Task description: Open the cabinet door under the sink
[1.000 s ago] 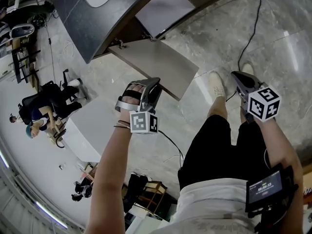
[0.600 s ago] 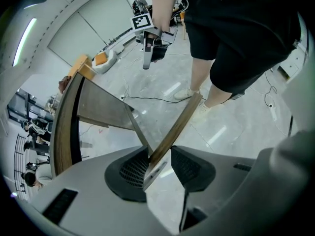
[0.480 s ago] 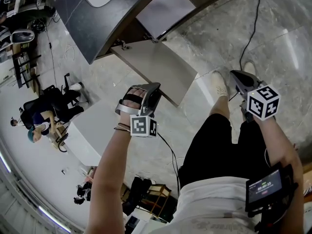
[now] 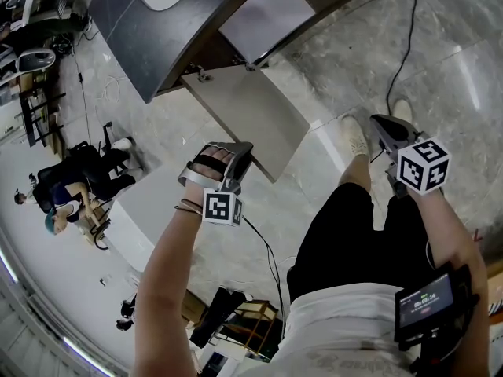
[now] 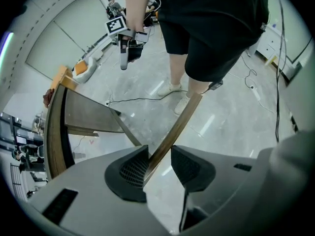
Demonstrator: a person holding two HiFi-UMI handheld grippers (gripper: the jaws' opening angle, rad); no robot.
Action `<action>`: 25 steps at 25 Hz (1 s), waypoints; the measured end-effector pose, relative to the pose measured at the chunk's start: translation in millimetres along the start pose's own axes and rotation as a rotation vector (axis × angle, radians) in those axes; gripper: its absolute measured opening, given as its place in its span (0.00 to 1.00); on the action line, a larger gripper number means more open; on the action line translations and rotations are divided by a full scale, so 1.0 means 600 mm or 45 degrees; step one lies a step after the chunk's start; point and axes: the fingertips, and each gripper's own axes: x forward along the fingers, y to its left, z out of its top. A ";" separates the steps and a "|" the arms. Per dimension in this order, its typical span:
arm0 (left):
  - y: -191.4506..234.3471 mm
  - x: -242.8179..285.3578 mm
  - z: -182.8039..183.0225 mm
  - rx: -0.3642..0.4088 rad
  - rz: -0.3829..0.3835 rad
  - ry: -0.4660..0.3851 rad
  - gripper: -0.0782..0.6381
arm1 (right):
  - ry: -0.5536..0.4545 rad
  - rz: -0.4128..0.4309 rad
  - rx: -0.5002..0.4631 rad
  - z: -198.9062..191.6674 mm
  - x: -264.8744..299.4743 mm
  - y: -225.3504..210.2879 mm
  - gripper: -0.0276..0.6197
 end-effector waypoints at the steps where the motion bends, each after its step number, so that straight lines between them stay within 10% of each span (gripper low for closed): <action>1: -0.001 0.000 -0.002 0.009 -0.001 0.000 0.31 | 0.003 0.002 -0.003 -0.001 0.001 0.001 0.07; 25: -0.065 -0.045 -0.080 0.064 -0.005 0.176 0.47 | -0.062 -0.084 -0.110 0.075 -0.091 0.062 0.07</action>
